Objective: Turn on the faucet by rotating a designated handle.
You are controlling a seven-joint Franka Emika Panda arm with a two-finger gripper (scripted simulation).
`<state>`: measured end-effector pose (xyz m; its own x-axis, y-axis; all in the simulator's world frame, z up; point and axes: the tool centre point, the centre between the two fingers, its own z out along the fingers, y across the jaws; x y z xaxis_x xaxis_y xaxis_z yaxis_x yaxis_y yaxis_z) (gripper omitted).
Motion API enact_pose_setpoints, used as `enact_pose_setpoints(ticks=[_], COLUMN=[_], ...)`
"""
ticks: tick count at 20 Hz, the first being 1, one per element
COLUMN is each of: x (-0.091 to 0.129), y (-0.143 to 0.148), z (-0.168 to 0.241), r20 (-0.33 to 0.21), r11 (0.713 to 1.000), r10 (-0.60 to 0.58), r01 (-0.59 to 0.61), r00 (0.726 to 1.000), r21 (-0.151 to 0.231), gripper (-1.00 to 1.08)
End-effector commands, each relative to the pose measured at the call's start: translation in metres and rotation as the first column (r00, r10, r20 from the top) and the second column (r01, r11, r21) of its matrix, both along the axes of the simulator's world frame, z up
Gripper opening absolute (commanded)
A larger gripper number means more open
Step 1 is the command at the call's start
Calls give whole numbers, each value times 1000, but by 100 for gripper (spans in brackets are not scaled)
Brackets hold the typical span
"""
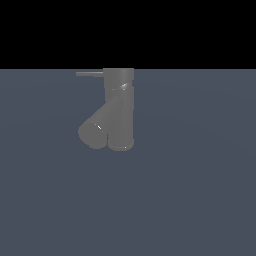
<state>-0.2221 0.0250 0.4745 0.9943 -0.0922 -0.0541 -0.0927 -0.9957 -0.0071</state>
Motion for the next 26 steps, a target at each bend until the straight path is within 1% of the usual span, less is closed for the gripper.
enact_pose_setpoints(ticks=[1, 5, 8, 11, 14, 17, 20, 23, 26], x=[10, 31, 48, 66, 83, 100, 117, 134, 151], y=[2, 8, 12, 16, 21, 25, 30, 35, 40], z=[-1, -5, -9, -13, -19, -26, -34, -42, -52], r20=[-3, -13, -24, -38, -52, -66, -80, -92, -101], r11=[999, 991, 978, 959, 935, 905, 869, 827, 780], r10=[-42, -128, -200, -273, -345, -416, -485, -552, -617], r01=[42, 129, 201, 275, 348, 420, 491, 559, 623], r00=[999, 992, 979, 961, 937, 907, 871, 828, 781], r21=[13, 36, 51, 62, 69, 71, 69, 64, 55], gripper=[-100, -100, -100, -100, -100, -100, -100, -100, -100])
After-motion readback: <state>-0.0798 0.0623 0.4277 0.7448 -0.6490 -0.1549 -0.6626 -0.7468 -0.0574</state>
